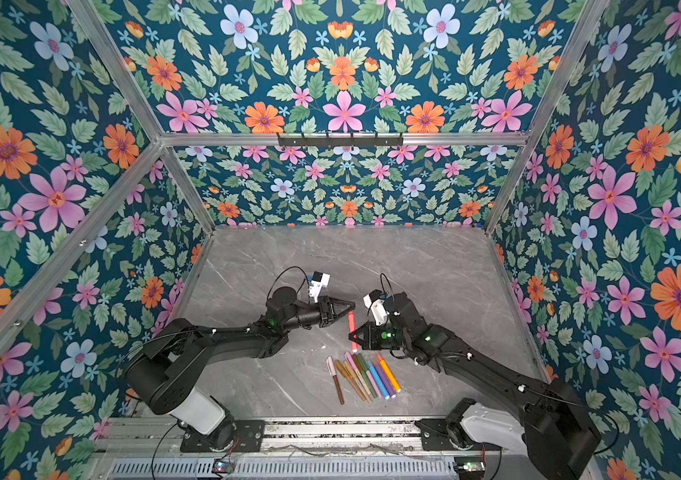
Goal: Open the pen caps
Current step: 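Pull the cap off with the left gripper while the right gripper holds the marker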
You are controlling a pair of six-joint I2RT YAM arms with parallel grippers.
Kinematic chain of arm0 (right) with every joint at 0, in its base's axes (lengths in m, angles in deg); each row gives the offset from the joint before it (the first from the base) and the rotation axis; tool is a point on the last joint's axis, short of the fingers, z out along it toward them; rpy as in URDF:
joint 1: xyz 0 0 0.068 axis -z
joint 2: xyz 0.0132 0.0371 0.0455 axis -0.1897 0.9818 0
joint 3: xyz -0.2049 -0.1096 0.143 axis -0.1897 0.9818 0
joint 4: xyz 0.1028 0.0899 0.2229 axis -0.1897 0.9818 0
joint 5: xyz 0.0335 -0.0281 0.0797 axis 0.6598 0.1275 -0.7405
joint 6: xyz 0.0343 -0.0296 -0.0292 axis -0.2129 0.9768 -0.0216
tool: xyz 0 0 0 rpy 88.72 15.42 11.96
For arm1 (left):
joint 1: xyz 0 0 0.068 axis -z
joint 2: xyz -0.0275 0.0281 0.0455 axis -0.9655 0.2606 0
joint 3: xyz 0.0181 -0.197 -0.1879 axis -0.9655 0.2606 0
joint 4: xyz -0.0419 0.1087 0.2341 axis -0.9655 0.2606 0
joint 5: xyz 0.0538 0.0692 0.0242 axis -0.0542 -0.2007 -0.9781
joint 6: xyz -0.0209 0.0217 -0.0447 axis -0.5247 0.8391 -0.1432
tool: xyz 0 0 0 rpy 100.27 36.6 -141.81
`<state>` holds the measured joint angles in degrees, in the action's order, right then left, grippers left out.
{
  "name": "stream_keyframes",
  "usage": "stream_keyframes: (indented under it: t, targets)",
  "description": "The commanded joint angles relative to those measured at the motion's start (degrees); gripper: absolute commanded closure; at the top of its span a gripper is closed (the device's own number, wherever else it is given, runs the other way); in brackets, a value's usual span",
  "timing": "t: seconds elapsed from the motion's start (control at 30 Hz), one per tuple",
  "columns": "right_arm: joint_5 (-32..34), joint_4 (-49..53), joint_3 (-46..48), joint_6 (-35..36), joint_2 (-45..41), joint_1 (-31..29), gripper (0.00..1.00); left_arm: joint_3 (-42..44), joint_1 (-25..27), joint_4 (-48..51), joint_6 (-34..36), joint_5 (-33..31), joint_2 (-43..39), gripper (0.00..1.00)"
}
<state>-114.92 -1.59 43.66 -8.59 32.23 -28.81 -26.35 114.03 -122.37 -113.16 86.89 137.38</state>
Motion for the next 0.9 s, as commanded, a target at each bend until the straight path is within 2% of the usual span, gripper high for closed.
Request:
stream_keyframes:
  t: [0.0,0.17,0.23,0.37,0.5,0.57,0.67,0.87]
  targets:
    - [2.5,3.2,0.9,-1.2,-0.6,-0.5,1.0,-2.8,-0.4,-0.3,1.9,0.8,-0.2,1.0]
    - [7.6,5.7,2.0,-0.5,-1.2,-5.3,1.0,-16.0,-4.5,21.3,14.3,0.4,-0.2,1.0]
    - [8.2,4.6,2.8,-1.2,-0.8,-7.1,1.0,-20.8,-6.5,26.7,17.8,0.0,0.6,1.0]
    - [9.1,0.7,5.3,-3.9,-1.6,-8.6,1.0,-25.3,-9.6,28.0,18.4,3.1,3.9,1.0]
    - [10.0,1.5,5.5,-3.8,-2.5,-8.6,1.0,-23.6,-11.4,29.4,20.0,2.3,4.4,1.0]
    - [10.9,3.1,4.9,-3.0,-2.6,-8.6,1.0,-24.3,-11.7,37.6,25.7,-0.8,4.6,1.0]
    - [13.0,5.9,3.9,-2.3,-2.6,-8.6,1.0,-26.1,-11.8,51.6,33.6,-9.1,5.1,1.0]
    - [15.9,7.1,4.0,-2.4,-2.6,-8.6,1.0,-28.9,-11.7,66.3,41.1,-19.1,9.2,1.0]
